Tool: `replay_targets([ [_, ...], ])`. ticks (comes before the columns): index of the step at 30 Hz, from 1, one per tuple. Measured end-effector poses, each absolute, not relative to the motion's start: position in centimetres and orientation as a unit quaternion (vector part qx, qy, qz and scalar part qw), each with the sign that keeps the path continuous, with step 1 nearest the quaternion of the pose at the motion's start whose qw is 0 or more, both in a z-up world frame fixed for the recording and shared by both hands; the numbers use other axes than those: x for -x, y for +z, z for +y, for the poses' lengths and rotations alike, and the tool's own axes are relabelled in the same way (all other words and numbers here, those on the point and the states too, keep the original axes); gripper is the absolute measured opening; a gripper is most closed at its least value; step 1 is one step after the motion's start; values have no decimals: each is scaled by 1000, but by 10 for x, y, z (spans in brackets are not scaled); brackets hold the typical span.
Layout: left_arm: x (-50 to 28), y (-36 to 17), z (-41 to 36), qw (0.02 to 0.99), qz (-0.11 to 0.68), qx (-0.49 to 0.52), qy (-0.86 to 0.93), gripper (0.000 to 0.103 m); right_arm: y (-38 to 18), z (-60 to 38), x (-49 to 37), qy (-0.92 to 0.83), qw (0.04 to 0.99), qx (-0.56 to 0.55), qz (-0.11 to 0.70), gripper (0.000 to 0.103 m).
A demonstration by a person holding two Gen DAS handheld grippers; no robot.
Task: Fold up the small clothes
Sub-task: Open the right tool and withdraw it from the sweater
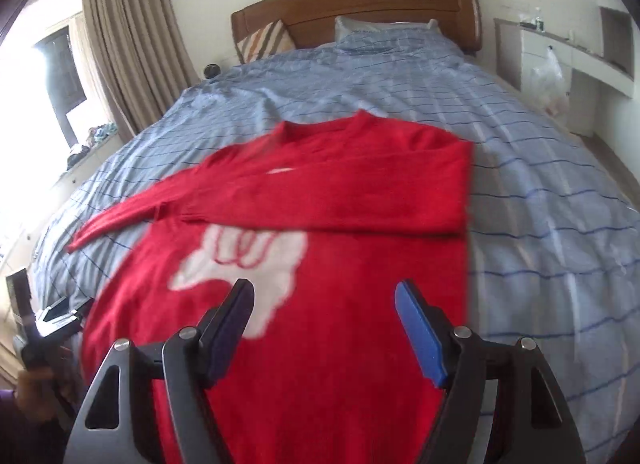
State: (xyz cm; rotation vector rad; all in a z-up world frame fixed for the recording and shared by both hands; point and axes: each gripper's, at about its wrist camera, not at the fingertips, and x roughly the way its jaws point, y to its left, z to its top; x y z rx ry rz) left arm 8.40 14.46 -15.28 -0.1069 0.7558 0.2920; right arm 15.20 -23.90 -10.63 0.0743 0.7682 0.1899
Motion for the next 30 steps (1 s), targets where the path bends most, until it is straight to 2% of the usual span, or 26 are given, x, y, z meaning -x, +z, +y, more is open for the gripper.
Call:
replay_targets([
  [2,-83,-153,141,917,369,39,143,103,-110,-277,-131,33,928,-21,370,77],
  [8,-85,-156,142,917,373,41,134,103,-140,-339,-110,-87,916,-10,391,78],
  [12,-84,-156,141,919,369,33,134,103,-159,-342,-113,-97,910,-6,402,87],
  [15,-84,-157,138,919,367,29,138,103,-163,-338,-111,-111,911,8,397,90],
  [30,-81,-159,133,921,361,20,145,103,-168,-333,-111,-123,913,23,387,93],
])
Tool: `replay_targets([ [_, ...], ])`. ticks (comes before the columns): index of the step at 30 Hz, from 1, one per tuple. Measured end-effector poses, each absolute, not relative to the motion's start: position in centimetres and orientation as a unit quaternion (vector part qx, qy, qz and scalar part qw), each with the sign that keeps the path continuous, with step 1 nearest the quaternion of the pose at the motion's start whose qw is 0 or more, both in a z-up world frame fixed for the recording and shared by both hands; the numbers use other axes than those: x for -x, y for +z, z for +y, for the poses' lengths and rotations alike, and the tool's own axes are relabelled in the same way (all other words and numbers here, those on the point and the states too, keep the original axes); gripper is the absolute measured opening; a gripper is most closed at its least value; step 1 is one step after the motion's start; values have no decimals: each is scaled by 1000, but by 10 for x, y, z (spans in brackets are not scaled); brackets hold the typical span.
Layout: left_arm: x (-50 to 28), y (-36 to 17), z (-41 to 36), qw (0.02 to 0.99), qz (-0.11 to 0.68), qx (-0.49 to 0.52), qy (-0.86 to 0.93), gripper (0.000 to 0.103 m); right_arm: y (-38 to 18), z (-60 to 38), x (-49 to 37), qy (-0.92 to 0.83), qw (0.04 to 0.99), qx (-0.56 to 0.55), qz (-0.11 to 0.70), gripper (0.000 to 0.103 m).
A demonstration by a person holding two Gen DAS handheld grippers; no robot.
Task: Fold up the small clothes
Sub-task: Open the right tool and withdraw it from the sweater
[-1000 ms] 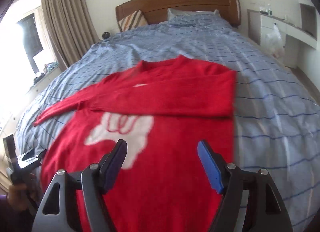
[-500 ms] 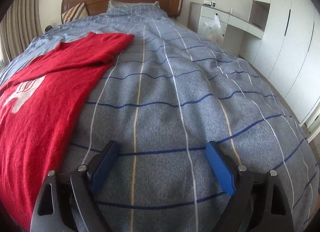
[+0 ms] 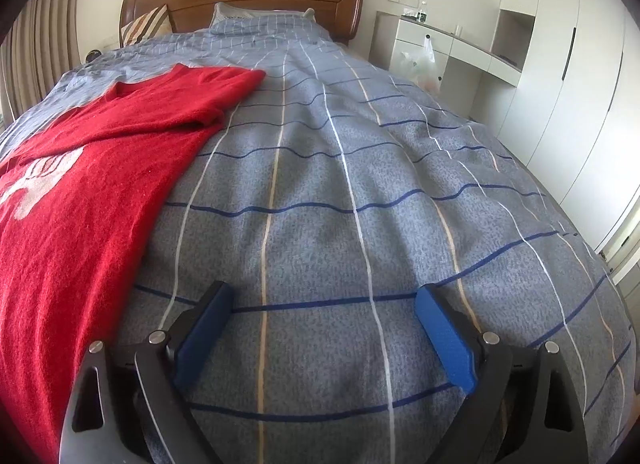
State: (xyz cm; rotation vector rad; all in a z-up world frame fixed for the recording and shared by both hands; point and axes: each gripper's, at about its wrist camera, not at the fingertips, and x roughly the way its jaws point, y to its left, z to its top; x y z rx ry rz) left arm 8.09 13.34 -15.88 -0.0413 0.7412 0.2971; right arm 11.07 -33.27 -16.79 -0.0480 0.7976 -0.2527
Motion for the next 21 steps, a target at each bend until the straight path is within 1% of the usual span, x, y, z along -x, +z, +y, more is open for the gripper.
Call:
replay_targets([
  [21,-81,-159,133,921,360,20,145,103,-168,-334,-112,-124,913,25,387,93],
])
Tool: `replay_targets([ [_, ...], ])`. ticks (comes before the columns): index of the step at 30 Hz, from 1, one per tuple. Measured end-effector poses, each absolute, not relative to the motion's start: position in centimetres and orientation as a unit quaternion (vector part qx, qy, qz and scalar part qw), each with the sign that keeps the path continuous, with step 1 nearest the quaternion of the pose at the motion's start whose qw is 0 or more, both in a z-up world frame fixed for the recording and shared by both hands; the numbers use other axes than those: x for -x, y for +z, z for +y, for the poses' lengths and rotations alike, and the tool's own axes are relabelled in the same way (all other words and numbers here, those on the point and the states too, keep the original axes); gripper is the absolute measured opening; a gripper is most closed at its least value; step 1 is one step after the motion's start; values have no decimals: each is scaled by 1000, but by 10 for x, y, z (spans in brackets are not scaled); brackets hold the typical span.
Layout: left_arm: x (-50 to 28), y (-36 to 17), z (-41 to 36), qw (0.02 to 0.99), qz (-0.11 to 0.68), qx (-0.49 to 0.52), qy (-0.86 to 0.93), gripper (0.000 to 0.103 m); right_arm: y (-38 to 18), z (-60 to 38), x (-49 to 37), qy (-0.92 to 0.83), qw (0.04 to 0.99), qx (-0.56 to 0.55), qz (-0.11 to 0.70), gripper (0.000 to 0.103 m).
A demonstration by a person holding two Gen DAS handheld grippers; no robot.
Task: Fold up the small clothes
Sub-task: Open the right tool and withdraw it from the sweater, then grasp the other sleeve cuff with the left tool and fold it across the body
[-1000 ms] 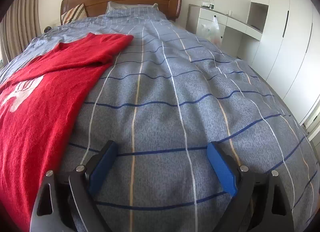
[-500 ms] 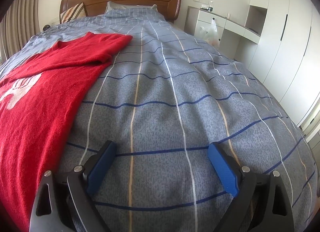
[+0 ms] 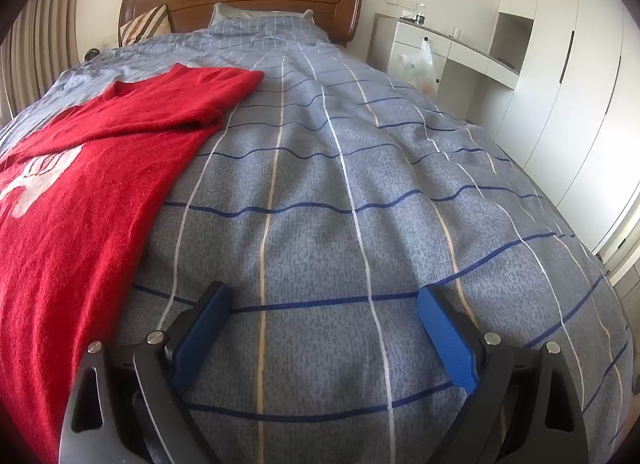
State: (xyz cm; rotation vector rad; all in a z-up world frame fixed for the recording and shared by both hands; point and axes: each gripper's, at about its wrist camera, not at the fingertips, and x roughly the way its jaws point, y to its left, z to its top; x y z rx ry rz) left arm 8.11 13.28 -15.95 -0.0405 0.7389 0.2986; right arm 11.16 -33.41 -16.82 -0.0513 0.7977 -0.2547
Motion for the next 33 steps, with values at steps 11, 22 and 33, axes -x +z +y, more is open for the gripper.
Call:
replay_targets([
  [11,-81,-160,132,922,359,19,146,103,-168,-336,-113,-128,913,29,387,94],
  [22,-87,-133,172,902,410,104,82,102,-168,-337,-113,-128,913,29,387,94],
  [33,-188,-127,345,834,470,270,107,96,-167,-336,-113,-132,914,32,382,95],
])
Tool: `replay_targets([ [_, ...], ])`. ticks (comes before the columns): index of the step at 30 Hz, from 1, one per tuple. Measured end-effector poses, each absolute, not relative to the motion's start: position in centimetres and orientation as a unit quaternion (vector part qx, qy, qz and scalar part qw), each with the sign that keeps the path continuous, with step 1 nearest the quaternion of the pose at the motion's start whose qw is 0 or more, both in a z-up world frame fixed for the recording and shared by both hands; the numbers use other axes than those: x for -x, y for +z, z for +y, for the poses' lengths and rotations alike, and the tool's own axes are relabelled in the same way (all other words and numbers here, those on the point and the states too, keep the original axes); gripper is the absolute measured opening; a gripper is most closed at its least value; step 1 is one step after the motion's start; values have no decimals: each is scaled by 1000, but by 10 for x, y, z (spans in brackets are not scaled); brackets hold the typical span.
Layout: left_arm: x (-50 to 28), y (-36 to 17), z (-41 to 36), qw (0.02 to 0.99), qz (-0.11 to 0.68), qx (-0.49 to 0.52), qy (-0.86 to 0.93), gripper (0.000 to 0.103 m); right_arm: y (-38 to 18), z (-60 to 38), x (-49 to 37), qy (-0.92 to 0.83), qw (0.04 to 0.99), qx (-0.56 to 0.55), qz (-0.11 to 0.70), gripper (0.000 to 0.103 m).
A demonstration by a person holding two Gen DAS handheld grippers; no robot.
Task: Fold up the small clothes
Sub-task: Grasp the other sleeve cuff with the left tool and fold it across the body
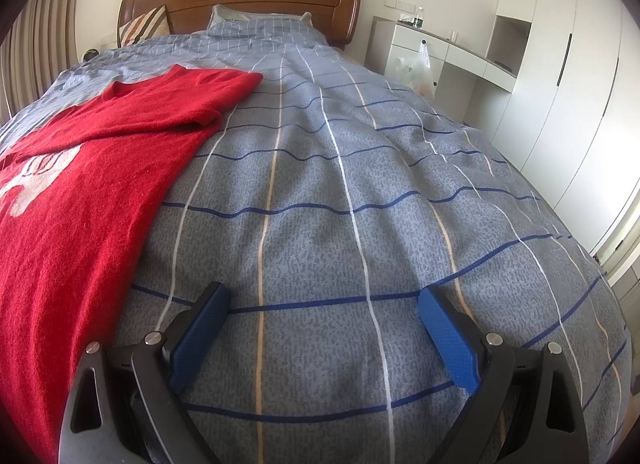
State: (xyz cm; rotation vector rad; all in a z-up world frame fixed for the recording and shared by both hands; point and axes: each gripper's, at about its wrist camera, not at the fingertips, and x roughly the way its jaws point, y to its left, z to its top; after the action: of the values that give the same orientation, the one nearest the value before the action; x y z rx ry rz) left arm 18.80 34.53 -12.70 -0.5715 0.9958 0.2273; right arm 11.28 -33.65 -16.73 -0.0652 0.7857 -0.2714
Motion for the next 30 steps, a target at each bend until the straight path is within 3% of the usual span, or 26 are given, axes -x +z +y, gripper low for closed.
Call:
replay_targets([
  [3,-212,-139,357,828,476,269,129,86,-168,-334,-112,-135,914,34,381,95],
  [4,-216,-140,359,829,470,269,140,76,-167,-335,-112,-135,914,34,381,95],
  [6,-224,-139,362,831,460,270,158,49,-168,-334,-112,-135,914,34,380,96],
  [7,-226,-139,364,832,455,275,162,21,-168,-334,-112,-134,914,34,380,96],
  [8,-228,-138,367,831,449,285,161,4,-168,-334,-112,-134,914,34,380,96],
  [14,-246,-67,327,877,393,232,148,3,-167,-333,-111,-134,915,33,380,96],
  [22,-318,76,120,940,325,86,-56,3,-167,-334,-111,-134,914,33,382,96],
  [28,-334,68,-46,919,341,26,-197,5,-167,-333,-111,-134,914,32,381,96],
  [30,-330,40,-92,901,366,1,-234,15,-167,-333,-111,-134,914,32,381,96],
])
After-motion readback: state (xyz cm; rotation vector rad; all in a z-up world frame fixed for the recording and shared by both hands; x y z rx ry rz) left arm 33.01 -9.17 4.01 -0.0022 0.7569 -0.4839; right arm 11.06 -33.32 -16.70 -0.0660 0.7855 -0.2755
